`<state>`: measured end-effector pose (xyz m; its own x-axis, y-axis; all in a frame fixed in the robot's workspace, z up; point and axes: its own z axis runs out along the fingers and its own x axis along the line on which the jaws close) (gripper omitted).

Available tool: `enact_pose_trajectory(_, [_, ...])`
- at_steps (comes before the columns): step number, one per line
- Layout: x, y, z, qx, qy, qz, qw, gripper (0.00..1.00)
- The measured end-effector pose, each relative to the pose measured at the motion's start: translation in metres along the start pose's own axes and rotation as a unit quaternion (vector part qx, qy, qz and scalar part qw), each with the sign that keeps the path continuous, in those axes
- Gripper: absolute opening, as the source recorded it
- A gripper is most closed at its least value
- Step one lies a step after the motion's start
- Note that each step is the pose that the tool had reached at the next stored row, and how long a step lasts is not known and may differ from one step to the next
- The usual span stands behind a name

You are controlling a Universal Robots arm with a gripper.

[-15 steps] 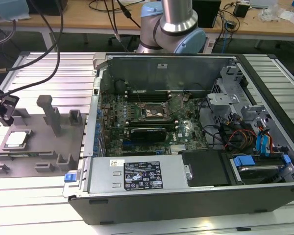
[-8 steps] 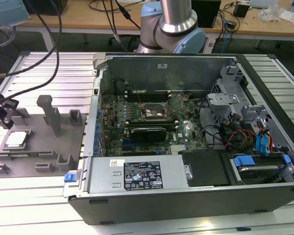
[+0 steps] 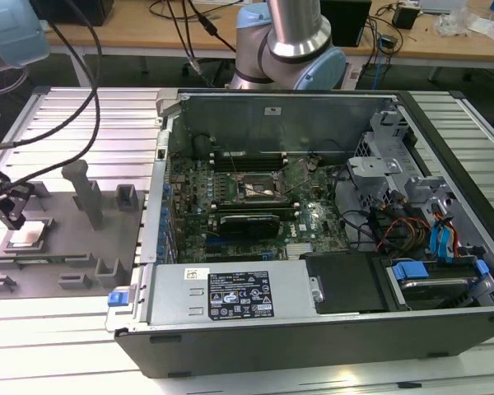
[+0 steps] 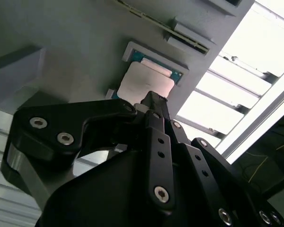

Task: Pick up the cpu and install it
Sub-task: 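Pick up the cpu and move it towards the insertion slot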

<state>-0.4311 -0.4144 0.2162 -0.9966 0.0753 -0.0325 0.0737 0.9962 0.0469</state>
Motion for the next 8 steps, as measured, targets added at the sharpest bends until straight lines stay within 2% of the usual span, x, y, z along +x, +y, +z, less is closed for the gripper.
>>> enact_pose_trajectory(3, [-0.0056,0.0000,0.0058,0.0000,0.0000,0.000,1.0000,0.11])
enact_pose_trajectory(8, [-0.0064,-0.0001,0.0097,0.0001,0.0001,0.000,1.0000,0.11])
